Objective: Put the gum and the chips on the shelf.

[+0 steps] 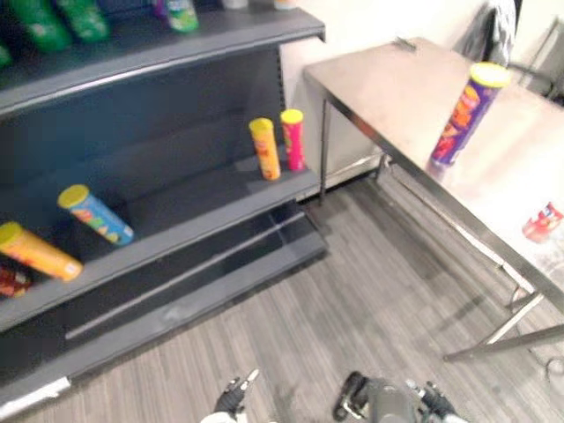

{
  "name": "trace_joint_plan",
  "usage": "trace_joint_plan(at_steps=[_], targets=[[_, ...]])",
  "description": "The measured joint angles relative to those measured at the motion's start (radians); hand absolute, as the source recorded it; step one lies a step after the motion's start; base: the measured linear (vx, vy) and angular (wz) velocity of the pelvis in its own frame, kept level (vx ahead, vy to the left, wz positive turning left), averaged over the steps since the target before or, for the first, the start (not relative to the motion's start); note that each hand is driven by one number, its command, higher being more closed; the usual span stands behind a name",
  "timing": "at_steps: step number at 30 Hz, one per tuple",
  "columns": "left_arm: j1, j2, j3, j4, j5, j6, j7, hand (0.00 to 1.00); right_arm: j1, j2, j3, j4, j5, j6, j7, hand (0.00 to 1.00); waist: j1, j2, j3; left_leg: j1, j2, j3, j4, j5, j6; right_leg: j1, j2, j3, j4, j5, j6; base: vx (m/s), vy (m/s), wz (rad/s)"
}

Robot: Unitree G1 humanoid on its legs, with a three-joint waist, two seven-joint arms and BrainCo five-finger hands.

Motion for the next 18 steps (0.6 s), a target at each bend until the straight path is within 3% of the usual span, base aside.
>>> trace_joint_plan(at_steps=[1,3,5,7,11,14,16,17,18], targets=[[-0.003,-0.012,-0.005,-0.001,0.006,-0.001,-0.002,0.00,-0.005,-0.007,-0.004,0.005,0.005,0.002,0.001,0.00,0.000,0.017,0.003,0.024,-0.003,-0.004,-0.054,-0.011,-0.018,0.023,0.016,0.000,-0.024,-0.006,-0.008,0.15,-0.029,-0.37],[-0.006,-0.016,-0.006,-0.002,0.031,-0.001,-0.008,0.00,-0.005,-0.007,-0.005,0.008,0.007,0.003,0.001,0.00,0.002,0.022,0.003,0.036,-0.002,-0.012,-0.129,0.020,-0.017,0.041,0.027,-0.001,-0.030,-0.013,-0.011,0.00,-0.003,-0.15],[-0.009,-0.011,-0.003,-0.006,0.033,-0.001,-0.016,0.00,-0.006,-0.002,0.002,0.004,0.008,0.003,0.005,0.00,0.007,0.014,0.000,0.045,-0.004,-0.006,-0.133,0.028,-0.017,0.059,0.028,0.000,-0.041,-0.031,0.014,-0.02,0.005,-0.03],[-0.008,0.008,-0.002,-0.012,0.033,0.000,-0.020,0.00,-0.001,0.023,0.024,0.003,0.008,0.003,0.019,0.00,0.009,-0.027,0.000,0.041,-0.026,0.000,-0.125,0.027,-0.016,0.090,0.032,0.003,-0.129,-0.045,0.040,0.03,0.035,0.02],[-0.009,0.009,-0.005,-0.012,0.033,0.001,-0.018,0.00,0.000,0.025,0.032,-0.001,0.008,0.003,0.022,0.00,0.008,-0.029,0.000,0.041,-0.033,0.029,-0.117,0.018,-0.021,0.083,0.033,0.022,-0.149,-0.032,0.060,0.01,0.056,-0.17],[-0.017,0.012,-0.032,-0.010,0.033,0.002,-0.015,0.00,-0.007,0.024,0.032,-0.012,0.010,0.001,0.022,0.00,0.007,-0.024,0.000,0.013,-0.033,0.082,-0.093,-0.025,-0.021,0.001,0.013,0.051,-0.046,-0.080,0.058,0.03,-0.006,-0.39],[-0.027,0.020,-0.040,-0.009,0.033,0.004,-0.012,0.00,-0.005,0.018,0.031,-0.017,0.016,0.001,0.020,0.00,0.006,-0.030,0.001,-0.029,-0.004,0.120,0.074,-0.098,-0.063,-0.038,-0.021,0.071,0.063,-0.164,0.049,0.07,-0.078,-0.37],[-0.030,0.021,-0.040,-0.009,0.033,0.004,-0.009,0.00,-0.003,0.015,0.032,-0.016,0.019,0.002,0.020,0.00,0.004,-0.032,0.001,-0.055,0.021,0.133,0.169,-0.113,-0.082,-0.036,-0.021,0.082,0.074,-0.175,0.051,0.12,-0.152,-0.39],[-0.034,0.020,-0.040,-0.011,0.033,0.003,-0.002,0.00,-0.001,0.005,0.036,-0.011,0.020,0.001,0.019,0.00,0.005,-0.026,0.003,-0.102,0.076,0.151,0.342,-0.117,-0.087,-0.025,-0.010,0.095,0.077,-0.188,0.050,0.13,-0.196,-0.64]])
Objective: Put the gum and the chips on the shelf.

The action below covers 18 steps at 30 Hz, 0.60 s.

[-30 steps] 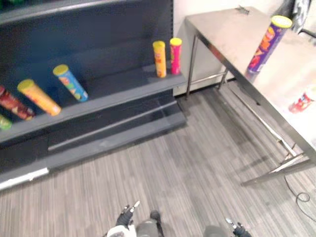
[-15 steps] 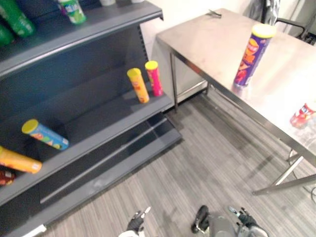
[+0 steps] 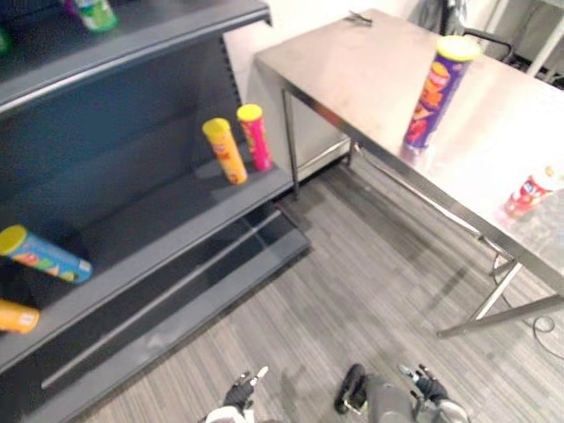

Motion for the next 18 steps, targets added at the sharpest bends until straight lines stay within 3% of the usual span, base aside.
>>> trace_joint_plan(at_steps=[1,2,3,4,5,7,10,15,17,18], targets=[[0.004,-0.009,0.002,-0.005,-0.007,0.000,0.004,0.00,0.001,-0.025,0.013,0.008,0.001,0.000,-0.002,0.00,0.001,0.032,0.003,-0.061,0.130,0.033,0.271,0.029,0.034,0.027,0.050,0.027,0.001,-0.017,-0.012,0.18,-0.224,-0.77],[0.008,-0.009,0.007,-0.011,-0.010,0.000,0.004,0.00,0.001,-0.037,0.022,0.012,0.001,0.000,-0.003,0.00,0.000,0.043,0.007,-0.075,0.178,0.036,0.358,0.054,0.067,0.038,0.075,0.045,0.006,-0.027,-0.017,0.23,-0.168,-1.17],[0.015,-0.015,0.009,-0.020,-0.031,-0.001,0.004,0.00,0.005,-0.048,0.036,0.014,0.022,0.000,-0.007,0.00,0.003,0.070,0.002,-0.094,0.235,0.023,0.487,0.141,0.104,0.055,0.111,0.101,0.021,-0.045,-0.037,0.18,-0.086,-1.10],[0.020,-0.017,0.009,-0.026,-0.042,-0.002,0.004,0.00,0.005,-0.051,0.038,0.014,0.025,0.000,-0.011,0.00,0.003,0.059,0.007,-0.116,0.246,0.002,0.531,0.198,0.105,0.057,0.121,0.130,0.027,-0.055,-0.045,0.28,-0.053,-1.42],[0.019,-0.016,0.008,-0.031,-0.051,-0.004,0.004,0.00,0.006,-0.050,0.039,0.016,0.030,-0.001,-0.015,0.00,0.001,0.060,0.007,-0.155,0.240,-0.060,0.578,0.160,0.084,0.062,0.135,0.179,0.027,-0.062,-0.058,0.22,-0.032,-1.16],[0.005,-0.017,0.016,-0.041,-0.053,-0.004,0.001,0.00,0.028,-0.051,-0.001,0.051,0.037,0.002,-0.020,0.00,0.003,0.048,0.015,-0.233,0.183,-0.164,0.551,0.080,0.058,0.087,0.156,0.267,0.006,-0.055,-0.048,0.29,-0.042,-1.22],[0.012,-0.015,0.037,-0.050,-0.053,-0.012,0.000,0.00,0.052,-0.048,-0.028,0.064,0.037,0.011,-0.021,0.00,0.007,0.042,0.018,-0.295,0.141,-0.252,0.397,0.049,0.055,0.130,0.189,0.374,-0.025,-0.049,-0.037,0.22,0.026,-1.12],[0.007,-0.007,0.042,-0.041,-0.053,-0.016,0.000,0.00,0.042,-0.021,-0.074,0.058,0.037,0.007,-0.021,0.00,0.011,0.019,0.016,-0.319,0.016,-0.526,0.005,0.060,0.054,0.144,0.212,0.580,-0.043,-0.055,0.009,0.20,0.201,-1.29],[0.006,-0.009,0.044,-0.034,-0.053,-0.017,0.001,0.00,0.044,-0.016,-0.075,0.051,0.036,0.006,-0.020,0.00,0.011,0.018,0.016,-0.293,-0.006,-0.588,-0.104,0.096,0.052,0.145,0.213,0.652,-0.038,-0.066,0.038,0.19,0.314,-1.23],[0.008,-0.008,0.045,-0.029,-0.054,-0.019,0.001,0.00,0.047,-0.014,-0.075,0.051,0.035,0.007,-0.019,0.00,0.015,0.015,0.015,-0.265,-0.011,-0.572,-0.137,0.162,0.017,0.145,0.210,0.697,-0.018,-0.086,0.063,0.25,0.420,-1.04]])
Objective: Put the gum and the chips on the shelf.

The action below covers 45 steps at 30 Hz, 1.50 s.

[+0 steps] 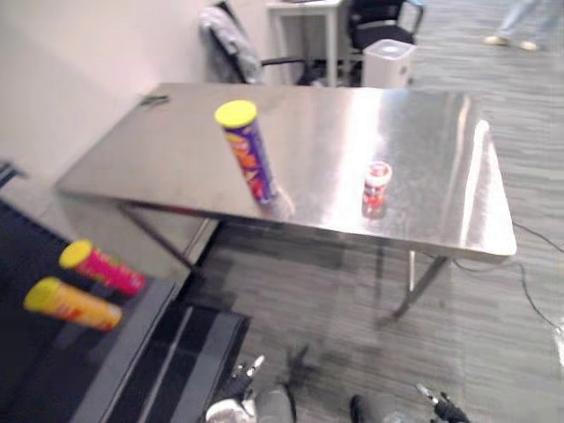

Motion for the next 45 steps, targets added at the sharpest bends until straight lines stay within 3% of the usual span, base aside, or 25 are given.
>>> trace_joint_plan(at_steps=[1,5,7,10,17,23,25,29,32,34,36,38,41,45], targets=[[0.000,0.011,-0.001,0.003,0.002,-0.001,0.001,0.00,0.014,0.025,-0.004,0.000,-0.002,0.001,0.003,0.00,-0.002,-0.027,-0.017,0.027,-0.025,0.063,-0.013,-0.012,0.018,0.005,-0.044,0.017,-0.008,-0.007,0.021,0.25,0.426,-0.86],[-0.002,0.035,-0.008,0.025,0.006,-0.001,0.001,0.00,0.025,0.056,-0.010,0.001,-0.008,0.002,0.012,0.00,-0.008,-0.055,-0.039,0.043,-0.051,0.143,-0.034,-0.038,0.053,0.016,-0.094,0.029,-0.108,0.056,0.085,0.16,0.317,-0.58],[-0.001,0.035,-0.010,0.041,0.027,0.001,0.004,0.00,0.012,0.049,-0.007,0.001,-0.018,0.001,0.018,0.00,-0.005,-0.044,-0.048,0.100,-0.059,0.226,-0.096,-0.035,0.060,0.018,-0.110,0.028,-0.158,0.127,0.099,0.10,0.197,-0.99],[0.000,0.034,-0.035,0.061,0.068,0.004,0.005,0.00,0.015,0.041,-0.010,0.004,-0.029,0.003,0.019,0.00,-0.013,-0.026,-0.059,0.154,-0.069,0.279,-0.153,-0.025,0.075,0.032,-0.128,-0.039,-0.198,0.178,0.101,0.06,0.157,-0.68],[0.001,0.026,-0.046,0.068,0.098,0.009,0.006,0.00,0.035,0.043,-0.099,0.048,-0.056,0.005,-0.001,0.00,-0.014,-0.009,-0.082,0.184,-0.098,0.298,-0.214,-0.007,0.094,0.071,-0.155,-0.152,-0.311,0.225,0.106,0.01,0.047,-0.12],[0.024,0.025,-0.008,0.066,0.104,0.011,0.002,0.00,0.056,0.029,-0.374,0.078,-0.057,0.017,-0.006,0.00,-0.012,-0.021,-0.116,0.226,-0.124,0.266,-0.368,0.083,0.096,0.099,-0.167,-0.223,-0.398,0.248,0.103,-0.06,-0.017,0.14],[0.038,0.026,0.016,0.057,0.137,0.015,0.001,0.00,0.044,-0.024,-0.520,0.073,-0.053,0.019,-0.014,0.00,-0.013,-0.016,-0.124,0.237,-0.129,0.265,-0.407,0.104,0.098,0.097,-0.165,-0.225,-0.416,0.257,0.104,-0.08,-0.010,-0.01],[0.057,0.031,0.052,0.051,0.139,0.015,-0.002,0.00,0.016,-0.126,-0.681,0.000,-0.040,0.019,-0.048,0.00,-0.014,-0.016,-0.130,0.235,-0.135,0.274,-0.426,0.110,0.098,0.096,-0.165,-0.225,-0.447,0.267,0.102,-0.05,0.014,-0.07],[0.080,0.034,0.073,0.035,0.139,0.015,-0.003,0.00,0.024,-0.191,-0.623,-0.211,-0.038,0.017,-0.089,0.00,-0.018,-0.020,-0.133,0.235,-0.140,0.277,-0.426,0.109,0.098,0.093,-0.166,-0.219,-0.448,0.270,0.107,0.01,0.007,-0.08],[0.086,0.036,0.072,0.031,0.138,0.014,-0.003,0.00,0.046,-0.216,-0.530,-0.442,-0.085,0.014,-0.127,0.00,-0.023,-0.021,-0.134,0.229,-0.141,0.280,-0.426,0.107,0.098,0.085,-0.166,-0.215,-0.449,0.273,0.112,0.03,0.004,-0.05],[0.109,0.039,0.070,0.014,0.137,0.007,-0.003,0.00,0.064,-0.246,-0.414,-0.736,-0.253,-0.009,-0.160,0.00,-0.040,-0.027,-0.150,0.217,-0.140,0.280,-0.425,0.104,0.097,0.076,-0.164,-0.214,-0.452,0.282,0.115,0.07,-0.009,-0.02],[0.112,0.044,0.060,0.007,0.137,0.006,-0.003,0.00,0.065,-0.248,-0.344,-0.900,-0.346,-0.031,-0.166,0.00,-0.038,-0.029,-0.160,0.219,-0.134,0.282,-0.425,0.101,0.093,0.076,-0.157,-0.215,-0.454,0.285,0.114,0.07,-0.037,-0.07],[0.117,0.058,0.036,-0.019,0.137,-0.005,-0.003,0.00,0.099,-0.246,-0.180,-1.137,-0.490,-0.064,-0.138,0.00,-0.028,-0.049,-0.165,0.218,-0.122,0.283,-0.410,0.089,0.086,0.077,-0.148,-0.218,-0.451,0.287,0.115,0.05,-0.047,-0.05],[0.117,0.057,0.026,-0.029,0.137,-0.009,-0.003,0.00,0.149,-0.267,-0.050,-1.277,-0.527,-0.119,-0.061,0.00,-0.013,-0.051,-0.167,0.215,-0.122,0.281,-0.365,0.059,0.089,0.084,-0.154,-0.217,-0.444,0.287,0.115,0.03,-0.009,-0.09]])
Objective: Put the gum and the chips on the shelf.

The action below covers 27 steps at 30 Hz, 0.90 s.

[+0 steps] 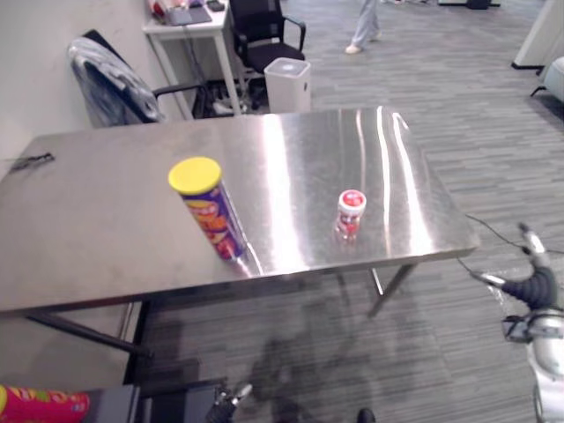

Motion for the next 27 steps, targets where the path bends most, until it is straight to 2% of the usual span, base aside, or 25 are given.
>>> trace_joint_plan(at_steps=[1,6,11,18,22,27], targets=[[0.000,0.001,-0.006,0.000,0.000,-0.001,0.000,0.00,0.008,-0.007,0.029,-0.006,0.002,-0.014,0.024,0.00,-0.001,0.002,-0.002,-0.006,-0.002,-0.001,0.007,-0.005,0.005,-0.001,-0.003,0.000,0.000,0.003,0.005,0.01,0.017,-0.03],[0.001,0.007,-0.034,-0.001,0.000,-0.005,-0.002,0.00,0.025,-0.009,0.095,-0.021,0.079,-0.018,0.094,0.00,0.000,0.004,-0.012,-0.020,-0.017,-0.005,0.025,-0.013,0.012,-0.004,-0.021,-0.003,-0.001,0.006,0.010,-0.03,0.027,0.01],[0.002,0.008,-0.037,0.000,0.000,-0.005,-0.006,0.00,0.015,-0.016,0.136,-0.018,0.098,-0.018,0.099,0.00,0.001,0.006,-0.017,-0.031,-0.024,-0.028,0.037,-0.012,0.014,-0.005,-0.031,-0.024,-0.004,0.006,0.010,-0.08,-0.004,0.08],[0.010,0.010,-0.069,0.000,0.002,-0.005,0.004,0.00,-0.095,-0.014,0.161,0.090,0.099,-0.014,0.043,0.00,0.004,0.012,-0.030,-0.030,-0.034,-0.063,-0.003,0.026,0.030,-0.005,-0.036,-0.059,-0.003,0.008,0.010,-0.05,-0.009,0.13],[0.009,0.010,-0.071,-0.011,0.002,-0.005,0.006,0.00,-0.188,0.008,0.168,0.193,0.125,-0.009,0.011,0.00,0.028,0.017,-0.034,-0.030,-0.034,-0.072,-0.026,0.043,0.030,0.000,-0.030,-0.068,-0.024,0.023,0.008,0.00,-0.011,0.08],[0.009,0.010,-0.072,-0.016,0.002,-0.004,0.009,0.00,-0.290,0.036,0.200,0.278,0.167,0.015,-0.029,0.00,0.032,0.013,-0.031,-0.029,-0.035,-0.086,-0.034,0.048,0.029,0.012,-0.030,-0.082,-0.037,0.026,0.007,0.01,-0.014,0.08]])
